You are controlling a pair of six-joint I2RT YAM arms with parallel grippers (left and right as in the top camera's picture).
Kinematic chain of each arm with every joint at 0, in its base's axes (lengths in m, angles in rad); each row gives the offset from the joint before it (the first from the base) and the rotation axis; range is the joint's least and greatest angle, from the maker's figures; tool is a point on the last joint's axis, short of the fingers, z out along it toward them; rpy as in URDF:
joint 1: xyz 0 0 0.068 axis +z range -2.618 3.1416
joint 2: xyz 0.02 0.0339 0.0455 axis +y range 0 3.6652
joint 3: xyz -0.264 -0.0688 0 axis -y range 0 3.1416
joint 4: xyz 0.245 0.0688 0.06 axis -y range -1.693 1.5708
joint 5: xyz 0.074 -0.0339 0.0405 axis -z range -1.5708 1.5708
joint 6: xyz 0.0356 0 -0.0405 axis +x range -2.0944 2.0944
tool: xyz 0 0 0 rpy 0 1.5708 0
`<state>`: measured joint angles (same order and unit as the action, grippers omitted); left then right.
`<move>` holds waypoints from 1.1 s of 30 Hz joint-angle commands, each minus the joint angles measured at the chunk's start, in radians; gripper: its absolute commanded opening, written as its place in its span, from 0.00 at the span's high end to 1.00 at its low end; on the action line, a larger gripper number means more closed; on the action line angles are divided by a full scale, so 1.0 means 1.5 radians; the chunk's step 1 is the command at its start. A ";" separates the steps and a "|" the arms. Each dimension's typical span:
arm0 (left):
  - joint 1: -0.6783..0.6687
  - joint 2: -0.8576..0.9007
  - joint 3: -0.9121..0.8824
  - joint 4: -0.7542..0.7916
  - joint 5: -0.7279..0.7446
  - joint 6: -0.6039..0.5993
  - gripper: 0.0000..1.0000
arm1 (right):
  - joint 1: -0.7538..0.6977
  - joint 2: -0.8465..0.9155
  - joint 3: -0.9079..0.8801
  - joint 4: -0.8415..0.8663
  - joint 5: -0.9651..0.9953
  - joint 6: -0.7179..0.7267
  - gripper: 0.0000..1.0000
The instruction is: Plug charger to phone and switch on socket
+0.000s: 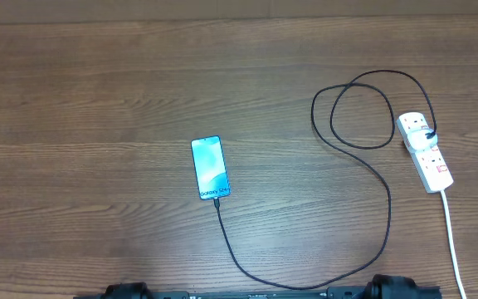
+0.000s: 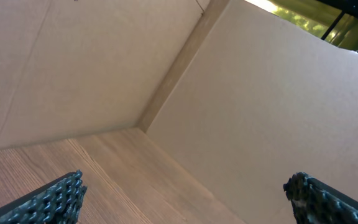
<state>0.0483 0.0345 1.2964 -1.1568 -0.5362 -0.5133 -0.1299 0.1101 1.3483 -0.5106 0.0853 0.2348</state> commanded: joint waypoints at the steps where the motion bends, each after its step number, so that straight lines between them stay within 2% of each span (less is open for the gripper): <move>1: 0.002 -0.009 -0.001 0.000 -0.010 0.013 0.00 | -0.016 -0.052 -0.022 -0.006 -0.016 0.024 0.94; 8: 0.003 -0.009 -0.001 0.000 -0.010 0.013 0.00 | 0.026 -0.070 -0.025 -0.010 -0.023 0.043 0.88; 10: 0.003 -0.009 -0.001 -0.004 -0.010 0.013 0.01 | 0.033 -0.070 -0.026 -0.010 -0.023 0.043 0.82; 13: 0.003 -0.009 -0.001 -0.027 -0.010 0.013 0.00 | 0.034 -0.070 -0.026 -0.011 -0.023 0.043 0.56; 14: 0.003 -0.009 -0.001 -0.040 -0.010 0.013 0.01 | 0.034 -0.070 -0.026 -0.010 -0.023 0.043 0.38; 15: 0.003 -0.009 -0.001 -0.058 -0.010 0.013 0.00 | 0.034 -0.070 -0.026 -0.010 -0.023 0.043 0.10; 16: 0.003 -0.009 -0.001 -0.075 -0.010 0.013 0.01 | 0.034 -0.070 -0.027 -0.010 -0.023 0.043 0.00; 20: 0.003 -0.009 -0.001 -0.168 -0.010 0.013 0.00 | 0.033 -0.070 -0.060 0.032 -0.023 0.055 0.00; 24: 0.003 -0.009 -0.001 -0.284 -0.009 0.013 0.00 | 0.032 -0.070 -0.154 0.184 -0.023 0.093 0.00; 27: 0.003 -0.009 -0.002 -0.355 -0.010 0.018 0.00 | 0.032 -0.070 -0.233 0.246 -0.023 0.094 0.00; 33: 0.003 -0.009 -0.005 -0.355 -0.009 0.018 0.00 | 0.032 -0.068 -0.417 0.296 -0.023 0.094 0.00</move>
<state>0.0483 0.0345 1.2945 -1.6855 -0.5362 -0.5091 -0.0834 0.0067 0.8112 -0.0769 0.0555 0.3656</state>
